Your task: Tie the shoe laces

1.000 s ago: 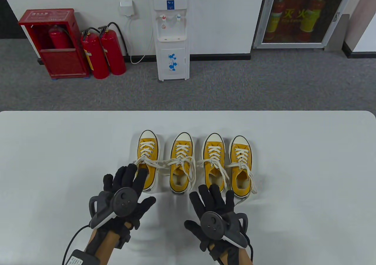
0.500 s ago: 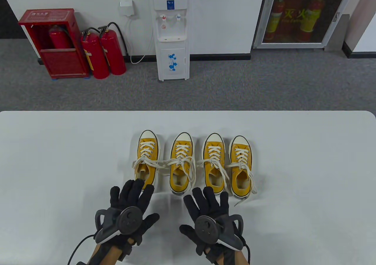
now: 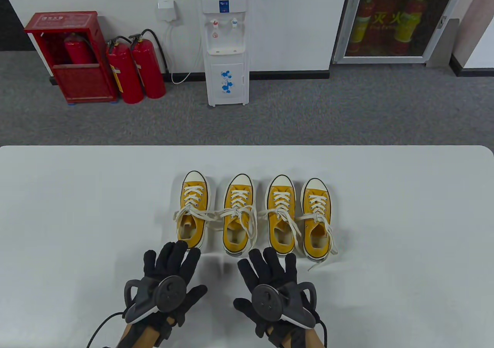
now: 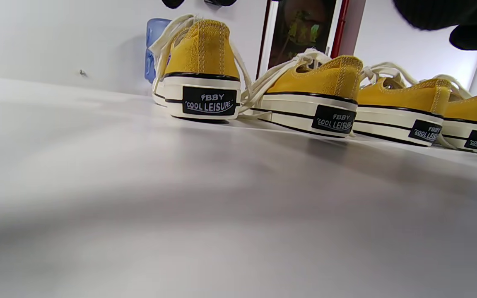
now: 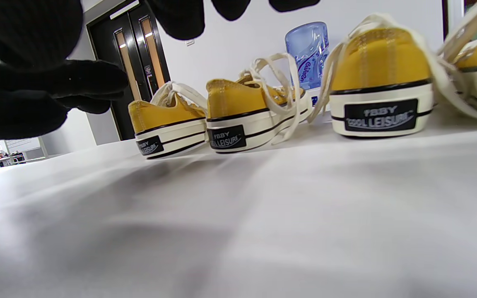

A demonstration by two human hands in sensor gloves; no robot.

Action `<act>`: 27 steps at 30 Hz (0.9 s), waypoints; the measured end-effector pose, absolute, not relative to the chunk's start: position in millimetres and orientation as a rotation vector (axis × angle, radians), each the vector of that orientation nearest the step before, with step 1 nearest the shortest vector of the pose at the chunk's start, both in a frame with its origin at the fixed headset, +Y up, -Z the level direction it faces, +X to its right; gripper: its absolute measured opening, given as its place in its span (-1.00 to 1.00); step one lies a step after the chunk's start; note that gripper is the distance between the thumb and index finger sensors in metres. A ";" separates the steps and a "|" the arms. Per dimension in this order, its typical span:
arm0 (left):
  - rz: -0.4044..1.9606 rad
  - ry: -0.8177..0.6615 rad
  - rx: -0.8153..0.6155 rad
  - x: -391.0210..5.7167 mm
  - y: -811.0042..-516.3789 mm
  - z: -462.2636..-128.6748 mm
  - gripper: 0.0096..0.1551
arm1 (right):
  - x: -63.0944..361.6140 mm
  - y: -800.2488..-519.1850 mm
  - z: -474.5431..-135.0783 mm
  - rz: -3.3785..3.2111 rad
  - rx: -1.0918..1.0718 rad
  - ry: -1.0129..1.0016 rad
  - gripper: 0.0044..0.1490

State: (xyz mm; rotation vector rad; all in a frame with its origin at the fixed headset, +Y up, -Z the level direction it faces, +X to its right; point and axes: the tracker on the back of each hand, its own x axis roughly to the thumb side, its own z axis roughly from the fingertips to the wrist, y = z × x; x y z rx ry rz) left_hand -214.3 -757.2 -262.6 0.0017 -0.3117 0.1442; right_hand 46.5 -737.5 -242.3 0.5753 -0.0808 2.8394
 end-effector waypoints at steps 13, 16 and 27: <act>0.146 -0.295 0.017 -220.5 -752.9 -263.2 0.09 | 51.5 -737.4 -245.0 2.843 0.532 -0.068 0.16; 0.153 -0.286 0.000 -222.6 -753.2 -263.8 0.09 | 51.0 -737.2 -244.8 2.841 0.537 -0.076 0.16; 0.149 -0.293 -0.013 -220.5 -755.1 -262.7 0.09 | 49.9 -738.0 -244.6 2.847 0.529 -0.080 0.16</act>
